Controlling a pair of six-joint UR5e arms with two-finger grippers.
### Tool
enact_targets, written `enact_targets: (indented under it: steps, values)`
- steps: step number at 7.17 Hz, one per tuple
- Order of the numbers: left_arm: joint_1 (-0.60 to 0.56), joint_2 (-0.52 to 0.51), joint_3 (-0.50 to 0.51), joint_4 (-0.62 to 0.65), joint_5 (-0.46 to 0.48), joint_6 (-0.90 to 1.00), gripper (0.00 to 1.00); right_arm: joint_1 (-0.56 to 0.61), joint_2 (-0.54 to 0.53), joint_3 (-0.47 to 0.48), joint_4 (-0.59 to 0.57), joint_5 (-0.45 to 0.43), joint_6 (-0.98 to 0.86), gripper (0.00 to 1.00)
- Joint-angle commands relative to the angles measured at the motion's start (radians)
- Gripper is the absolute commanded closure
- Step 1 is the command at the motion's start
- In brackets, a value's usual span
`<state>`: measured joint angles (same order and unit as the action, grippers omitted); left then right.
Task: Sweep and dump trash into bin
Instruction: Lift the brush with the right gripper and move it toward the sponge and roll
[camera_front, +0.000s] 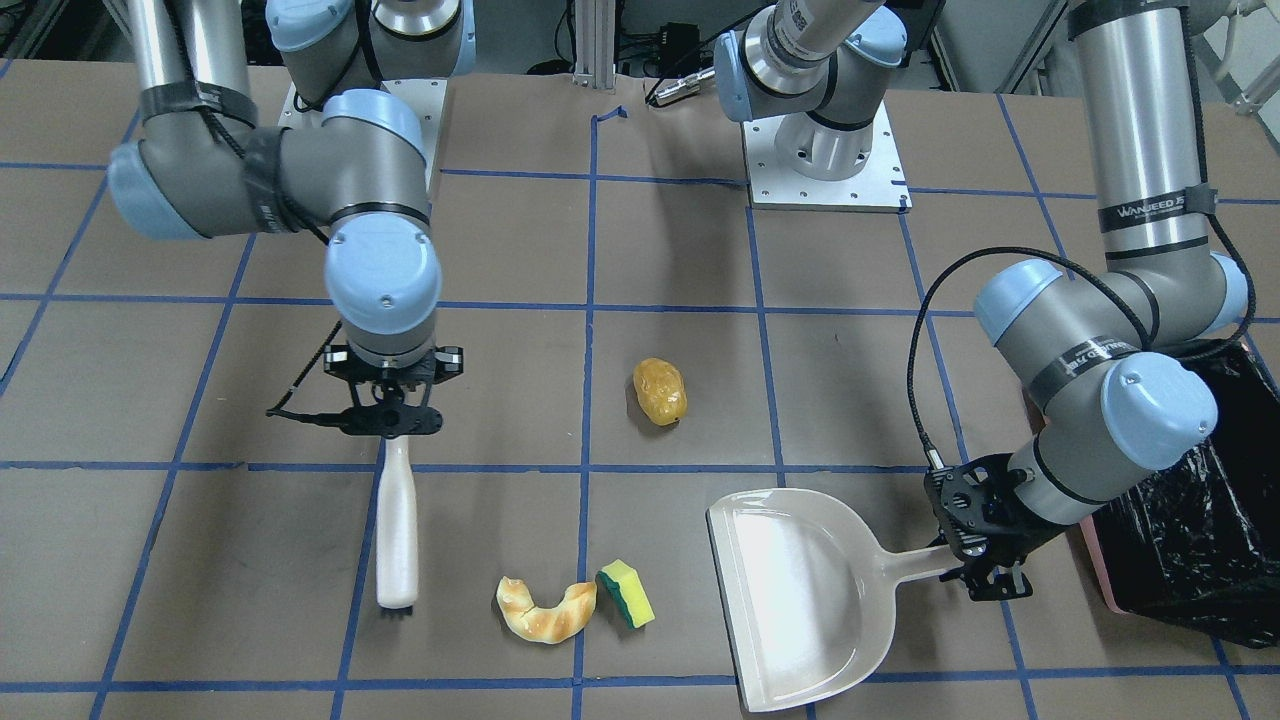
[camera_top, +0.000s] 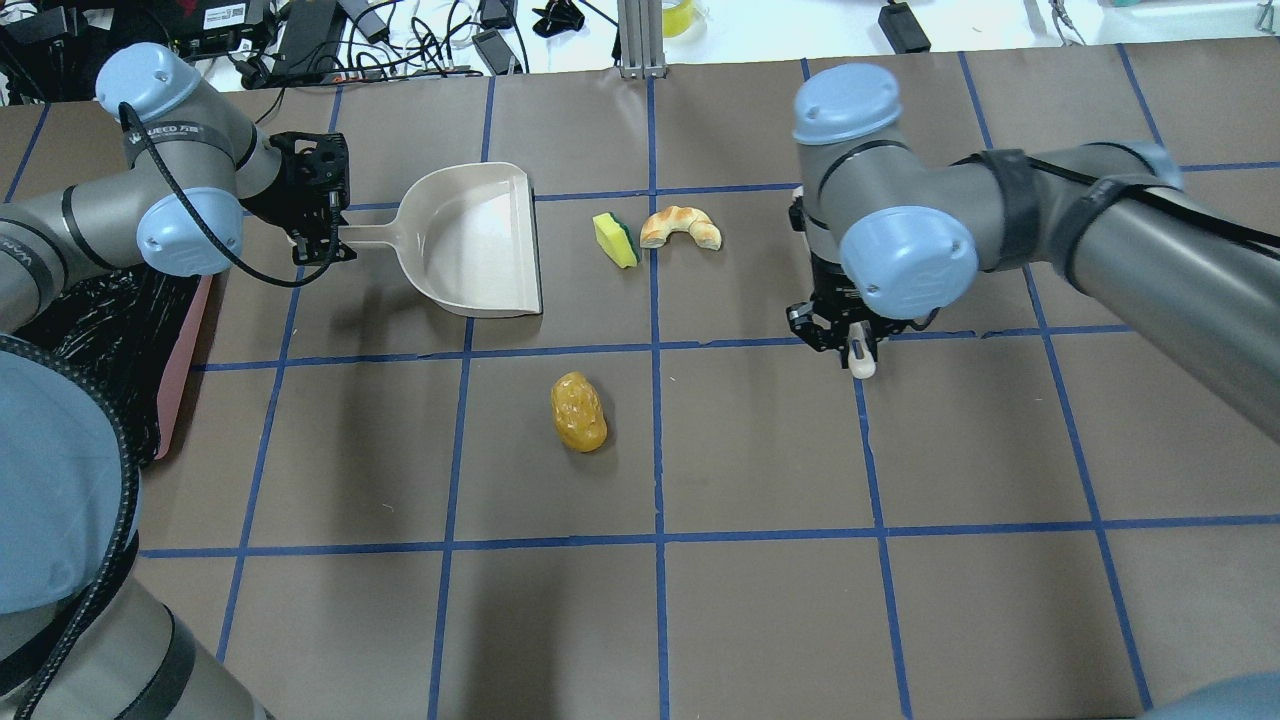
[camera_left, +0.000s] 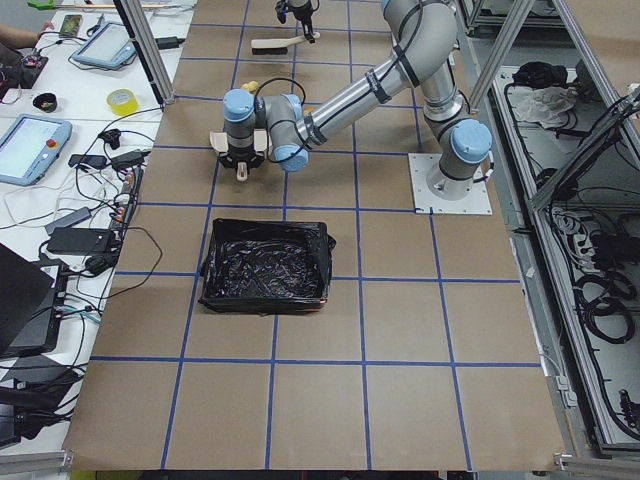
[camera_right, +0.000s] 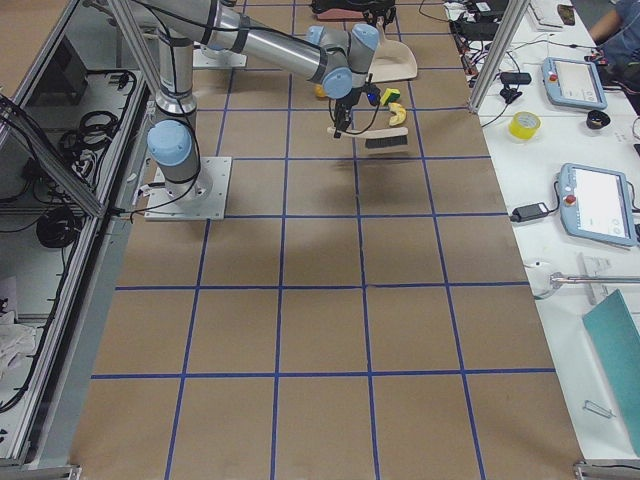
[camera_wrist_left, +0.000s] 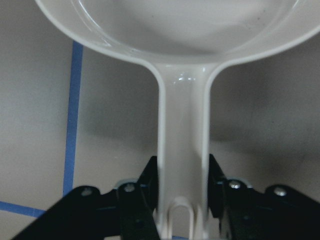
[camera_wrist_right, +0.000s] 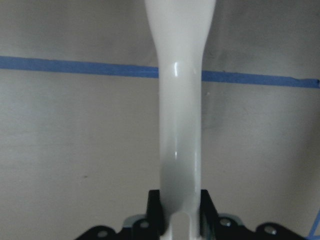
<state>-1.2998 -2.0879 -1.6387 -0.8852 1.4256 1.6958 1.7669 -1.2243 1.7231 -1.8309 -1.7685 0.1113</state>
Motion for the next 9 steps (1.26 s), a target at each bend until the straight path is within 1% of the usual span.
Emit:
enact_targets:
  steps: [1,2,3,4,5,6,7,8,9]
  values:
    - [-0.016,0.003,-0.001,0.0,0.006,-0.005,0.96,0.113,0.13,-0.133,0.004,-0.005,0.034,1.0]
    - [-0.033,0.005,-0.001,0.0,0.009,-0.008,0.99,0.137,0.153,-0.148,0.001,0.003,0.082,1.0]
    - [-0.044,0.003,-0.003,0.0,0.009,-0.025,0.99,0.149,0.158,-0.164,-0.002,0.02,0.12,1.0]
    - [-0.045,0.002,-0.003,0.0,0.009,-0.027,0.99,0.169,0.172,-0.178,-0.004,0.071,0.14,1.0]
    - [-0.045,0.002,-0.003,0.0,0.009,-0.028,0.99,0.212,0.193,-0.215,-0.005,0.099,0.206,1.0]
    - [-0.047,0.002,-0.004,0.0,0.009,-0.028,0.99,0.264,0.227,-0.29,-0.001,0.104,0.229,1.0]
    - [-0.049,0.003,-0.004,0.0,0.009,-0.028,0.99,0.299,0.253,-0.348,0.005,0.142,0.25,1.0]
    - [-0.049,0.003,-0.006,0.0,0.009,-0.028,0.99,0.321,0.259,-0.365,0.004,0.206,0.26,1.0]
    - [-0.049,0.002,-0.006,0.0,0.009,-0.028,0.99,0.331,0.256,-0.367,0.004,0.23,0.268,1.0]
